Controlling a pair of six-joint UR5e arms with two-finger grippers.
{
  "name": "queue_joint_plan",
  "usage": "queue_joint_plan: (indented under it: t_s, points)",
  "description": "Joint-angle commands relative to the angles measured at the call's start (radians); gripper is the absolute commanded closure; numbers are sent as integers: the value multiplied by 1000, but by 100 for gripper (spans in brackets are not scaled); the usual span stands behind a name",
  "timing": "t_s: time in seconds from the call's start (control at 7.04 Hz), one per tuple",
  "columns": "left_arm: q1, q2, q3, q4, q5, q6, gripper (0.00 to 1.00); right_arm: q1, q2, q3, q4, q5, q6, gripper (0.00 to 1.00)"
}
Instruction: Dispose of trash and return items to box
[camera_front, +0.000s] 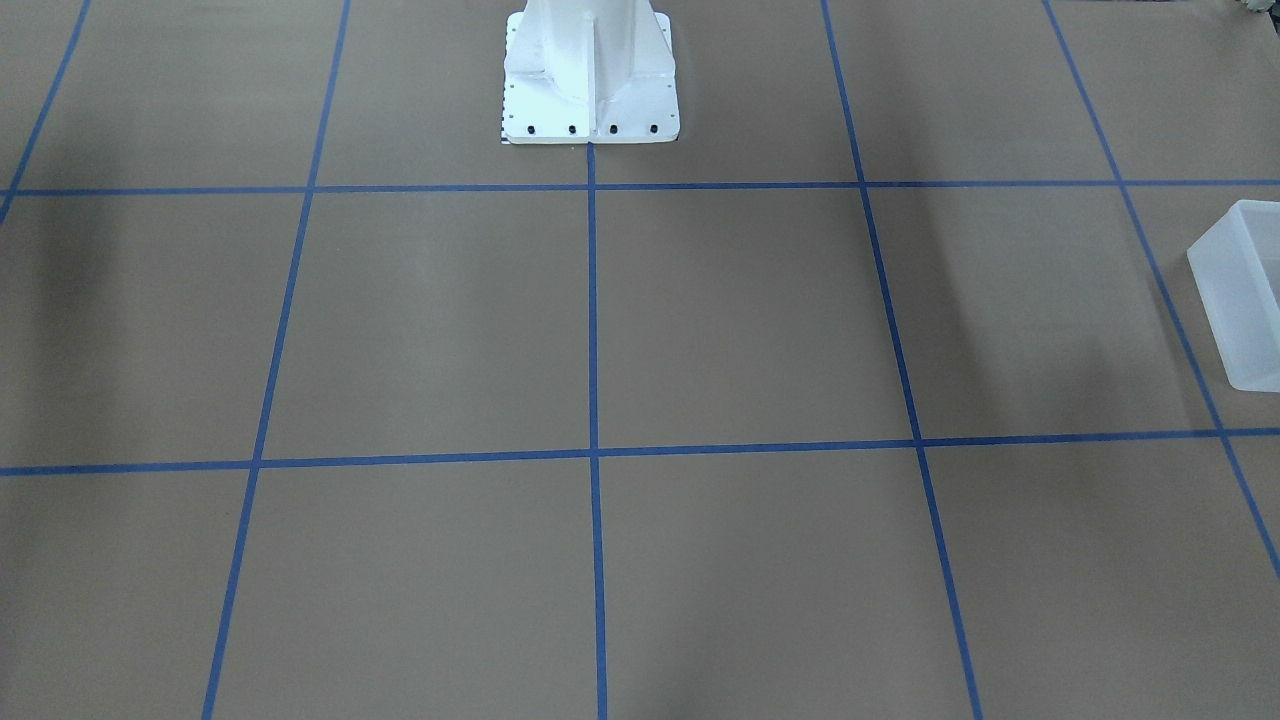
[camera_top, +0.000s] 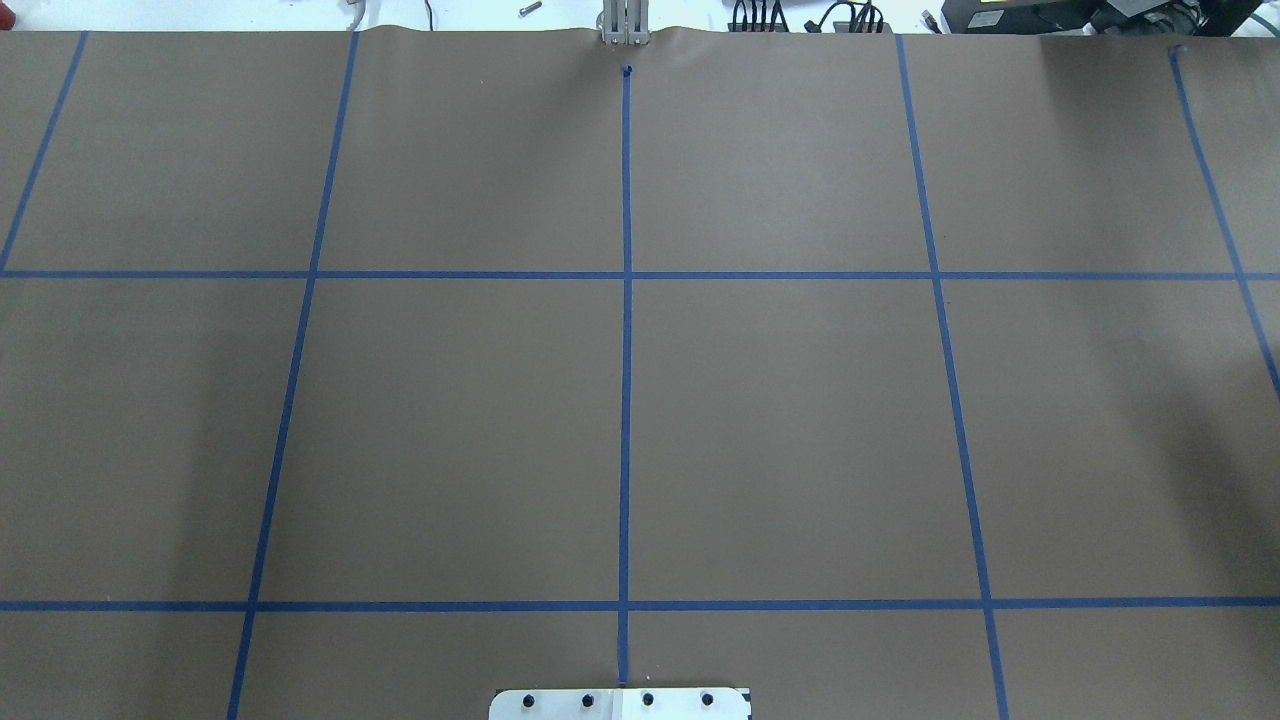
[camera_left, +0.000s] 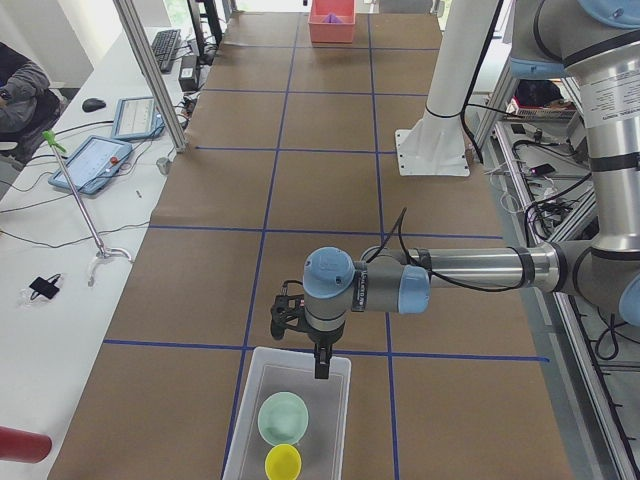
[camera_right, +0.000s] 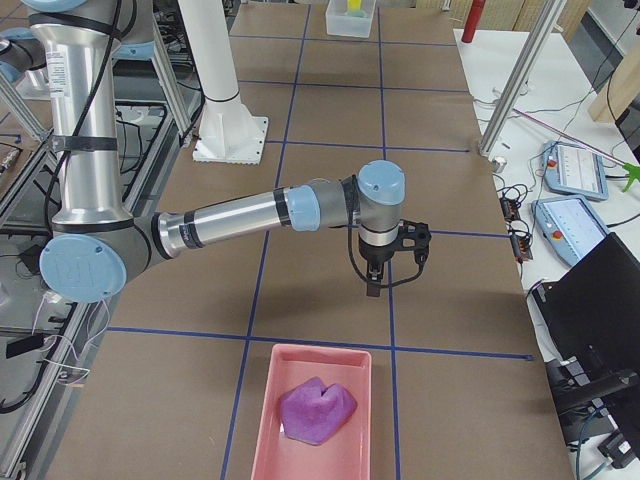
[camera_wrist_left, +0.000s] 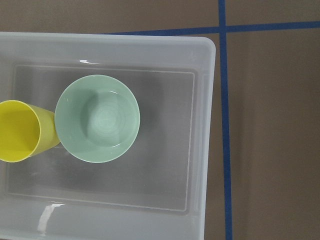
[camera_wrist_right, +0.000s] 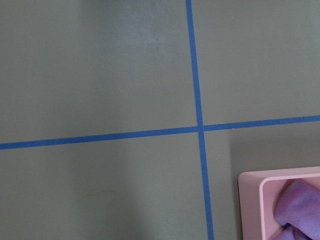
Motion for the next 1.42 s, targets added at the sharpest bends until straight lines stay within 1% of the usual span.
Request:
queue_joint_plan:
  t_s: [0.0, 0.14, 0.28, 0.43, 0.57, 1.14, 1.28]
  points:
    - [0, 0, 0, 0, 0, 0, 2, -20, -42, -4, 1, -34, -132, 0]
    - [0, 0, -1, 3, -2, -2, 2, -20, -56, -4, 1, -18, -148, 0]
    - [0, -9, -23, 38, -5, -9, 2, -20, -59, -16, -2, -12, -139, 0]
    - [0, -14, -73, 136, -40, -9, 2, -20, -65, -16, 1, -5, -139, 0]
    - [0, 1, -98, 149, -60, -2, 2, -20, -66, -14, 2, -9, -147, 0]
    - [0, 0, -103, 140, -63, 0, 2, -20, -62, 1, 2, -6, -146, 0]
    - [0, 0, -101, 143, -61, 0, 2, -18, -83, 4, 2, -3, -147, 0]
